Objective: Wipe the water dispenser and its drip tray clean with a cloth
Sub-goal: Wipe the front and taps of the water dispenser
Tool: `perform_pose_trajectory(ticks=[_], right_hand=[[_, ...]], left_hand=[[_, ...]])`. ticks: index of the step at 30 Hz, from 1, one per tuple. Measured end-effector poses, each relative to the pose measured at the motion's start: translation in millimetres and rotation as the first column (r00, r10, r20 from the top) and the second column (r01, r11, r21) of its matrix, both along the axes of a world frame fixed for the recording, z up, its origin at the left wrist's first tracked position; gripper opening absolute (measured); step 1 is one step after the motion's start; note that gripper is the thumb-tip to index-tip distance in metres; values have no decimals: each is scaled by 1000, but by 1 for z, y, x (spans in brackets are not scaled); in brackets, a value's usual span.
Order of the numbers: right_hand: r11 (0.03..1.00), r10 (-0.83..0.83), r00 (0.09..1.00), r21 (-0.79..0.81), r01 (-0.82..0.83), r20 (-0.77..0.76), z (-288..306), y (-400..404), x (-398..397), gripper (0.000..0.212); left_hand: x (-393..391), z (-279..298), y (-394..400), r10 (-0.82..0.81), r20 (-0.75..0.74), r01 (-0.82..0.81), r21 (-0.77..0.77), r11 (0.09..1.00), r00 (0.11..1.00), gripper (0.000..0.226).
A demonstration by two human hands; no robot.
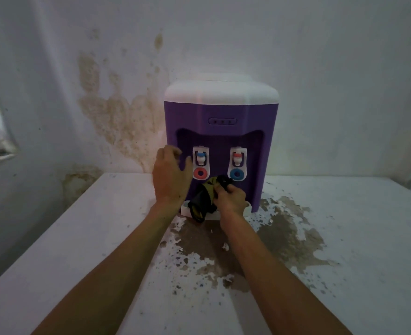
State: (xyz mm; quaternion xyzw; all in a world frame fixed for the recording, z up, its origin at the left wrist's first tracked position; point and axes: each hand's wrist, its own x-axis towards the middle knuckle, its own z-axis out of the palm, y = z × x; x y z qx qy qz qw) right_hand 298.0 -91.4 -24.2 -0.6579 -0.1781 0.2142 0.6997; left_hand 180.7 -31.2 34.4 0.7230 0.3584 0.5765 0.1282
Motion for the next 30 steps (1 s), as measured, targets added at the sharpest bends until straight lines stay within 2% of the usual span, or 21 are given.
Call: perform_pose_trajectory(ticks=[2,5,9,13,16,18,21,26,28,30], right_hand=[[1000,25,1000,12,-25,6,4,3,-2,12],[999,26,999,42,-28,44,20,7,-4,14],[994,45,962,84,-70,270,53,-3,-6,20],[981,-33,832,176,-78,553,83,-9,1,22],[987,-43,658,135,-89,751,75,-8,4,27],[983,-38,553,130,-128,832,58,-9,7,34],[989,13,545,71,-132,838,39,-7,12,40],[981,183,555,-190,-46,811,18,-8,13,39],[975,212,572,-209,-73,792,19,-11,14,39],[983,185,599,-150,-110,779,31,-14,13,40]], left_hand=[[7,6,-2,-77,-100,86,93,992,992,24],[18,11,1,-88,-260,141,194,971,962,35],[21,12,7,-111,-282,164,171,972,953,32],[17,17,13,-123,-298,183,180,966,947,30],[15,19,15,-125,-295,184,180,966,947,29],[14,19,16,-131,-287,187,177,966,949,30],[15,21,16,-133,-292,189,171,967,947,32],[14,23,15,-125,-300,174,143,974,946,32],[13,24,14,-131,-305,178,133,975,943,32],[13,26,14,-133,-312,181,131,975,941,32]])
